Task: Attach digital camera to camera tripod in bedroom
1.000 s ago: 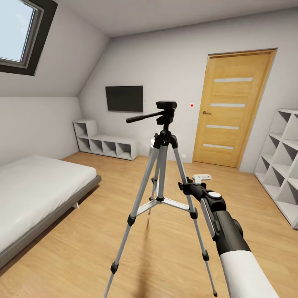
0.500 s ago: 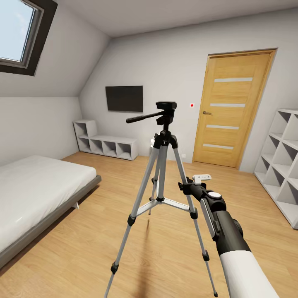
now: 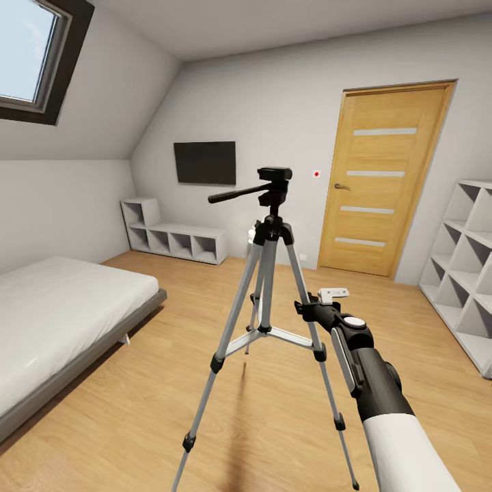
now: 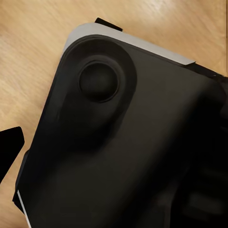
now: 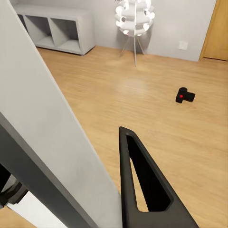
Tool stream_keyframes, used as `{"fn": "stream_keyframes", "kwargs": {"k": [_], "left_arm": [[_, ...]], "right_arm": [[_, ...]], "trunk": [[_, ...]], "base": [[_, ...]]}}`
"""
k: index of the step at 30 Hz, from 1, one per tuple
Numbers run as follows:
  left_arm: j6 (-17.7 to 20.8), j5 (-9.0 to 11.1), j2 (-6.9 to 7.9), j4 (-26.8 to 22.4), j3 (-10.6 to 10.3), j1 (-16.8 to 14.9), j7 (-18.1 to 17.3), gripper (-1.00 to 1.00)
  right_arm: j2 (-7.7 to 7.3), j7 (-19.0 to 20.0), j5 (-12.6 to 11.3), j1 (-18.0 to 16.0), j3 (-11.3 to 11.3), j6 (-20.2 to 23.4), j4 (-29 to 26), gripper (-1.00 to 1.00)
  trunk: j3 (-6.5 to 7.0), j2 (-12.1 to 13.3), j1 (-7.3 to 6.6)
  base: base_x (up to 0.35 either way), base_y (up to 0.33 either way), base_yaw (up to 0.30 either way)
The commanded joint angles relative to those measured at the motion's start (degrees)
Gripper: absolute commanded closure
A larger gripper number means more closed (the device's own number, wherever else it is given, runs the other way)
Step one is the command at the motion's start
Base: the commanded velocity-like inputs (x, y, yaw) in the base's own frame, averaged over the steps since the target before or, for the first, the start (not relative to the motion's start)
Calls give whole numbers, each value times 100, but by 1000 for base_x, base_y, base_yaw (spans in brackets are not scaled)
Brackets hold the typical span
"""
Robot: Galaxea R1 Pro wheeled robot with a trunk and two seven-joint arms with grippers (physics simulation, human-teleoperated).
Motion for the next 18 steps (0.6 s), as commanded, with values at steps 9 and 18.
{"fn": "stream_keyframes", "kwargs": {"k": [9,18], "left_arm": [[-8,8,1,-6,42,1,-1,-100],[-8,0,0,-6,39,1,-1,-100]], "right_arm": [[2,64,41,-4,-20,25,-9,100],[-1,49,46,-4,-20,25,-9,100]], "trunk": [[-5,-3,0],[-5,-3,0]], "base": [[0,-40,0],[0,-158,0]]}}
